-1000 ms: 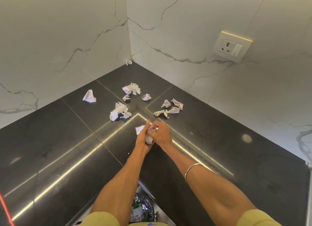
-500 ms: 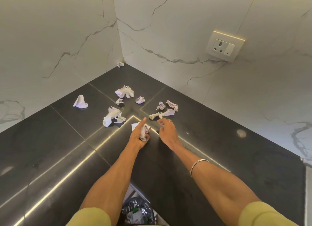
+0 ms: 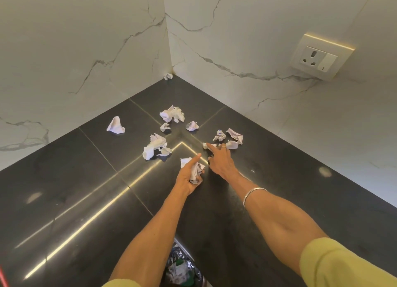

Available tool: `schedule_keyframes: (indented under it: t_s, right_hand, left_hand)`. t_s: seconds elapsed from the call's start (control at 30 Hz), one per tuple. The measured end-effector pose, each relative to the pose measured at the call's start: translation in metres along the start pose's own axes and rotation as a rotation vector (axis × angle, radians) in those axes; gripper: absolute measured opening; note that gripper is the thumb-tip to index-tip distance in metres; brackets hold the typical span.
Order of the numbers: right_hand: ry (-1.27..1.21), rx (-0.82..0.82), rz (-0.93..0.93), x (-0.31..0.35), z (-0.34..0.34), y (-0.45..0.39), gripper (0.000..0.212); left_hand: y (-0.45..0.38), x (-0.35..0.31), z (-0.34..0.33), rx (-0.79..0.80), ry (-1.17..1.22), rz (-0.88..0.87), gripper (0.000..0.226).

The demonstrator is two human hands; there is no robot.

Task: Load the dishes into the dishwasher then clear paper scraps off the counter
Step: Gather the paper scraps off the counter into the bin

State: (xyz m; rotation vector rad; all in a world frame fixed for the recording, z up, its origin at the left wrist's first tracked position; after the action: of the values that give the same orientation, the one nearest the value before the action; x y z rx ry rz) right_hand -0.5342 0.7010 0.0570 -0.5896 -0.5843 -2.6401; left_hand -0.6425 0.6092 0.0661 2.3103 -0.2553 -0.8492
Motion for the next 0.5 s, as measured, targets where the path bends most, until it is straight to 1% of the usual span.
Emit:
schedule_keyframes:
  t_s: [0.17, 0.23, 0.3, 0.37, 0.47, 0.5]
  right_hand:
    - [0.011, -0.097, -0.008, 0.000, -0.001, -0.002, 0.028]
    - [-0.015, -0.144, -0.003, 0.002, -0.002, 0.003, 0.026]
    - [-0.034, -0.183, -0.018, 0.003, -0.002, 0.007, 0.030]
    - [-0.011, -0.215, -0.020, 0.002, -0.001, 0.011, 0.030]
    - [-0.025, -0.240, -0.013, -0.001, 0.000, 0.018, 0.012]
    - [-0.046, -0.241, -0.015, -0.003, 0.000, 0.020, 0.011]
  left_hand:
    - [-0.004, 0.000, 0.000, -0.008, -0.007, -0.002, 0.036]
    - [-0.005, 0.001, 0.000, 0.003, 0.001, -0.005, 0.039]
    - [-0.005, 0.002, 0.000, 0.006, 0.002, -0.009, 0.040]
    - [-0.005, 0.002, 0.000, 0.002, -0.001, -0.015, 0.039]
    - [-0.003, 0.004, 0.001, -0.008, 0.000, -0.022, 0.036]
    - [-0.002, 0.005, 0.001, -0.008, 0.003, -0.023, 0.035]
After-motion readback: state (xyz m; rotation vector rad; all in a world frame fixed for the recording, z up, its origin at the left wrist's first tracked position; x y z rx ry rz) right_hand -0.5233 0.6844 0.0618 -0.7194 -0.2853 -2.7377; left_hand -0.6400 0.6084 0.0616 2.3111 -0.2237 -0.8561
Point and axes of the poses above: each hand's wrist, its own y-axis away from the middle knuckle, its own z-axis out of the back of the hand, x = y × z, the point moved 1 cm from there along -y, towards the middle knuckle, and after that the axes turned 9 degrees about x, right-handed, at the moved point
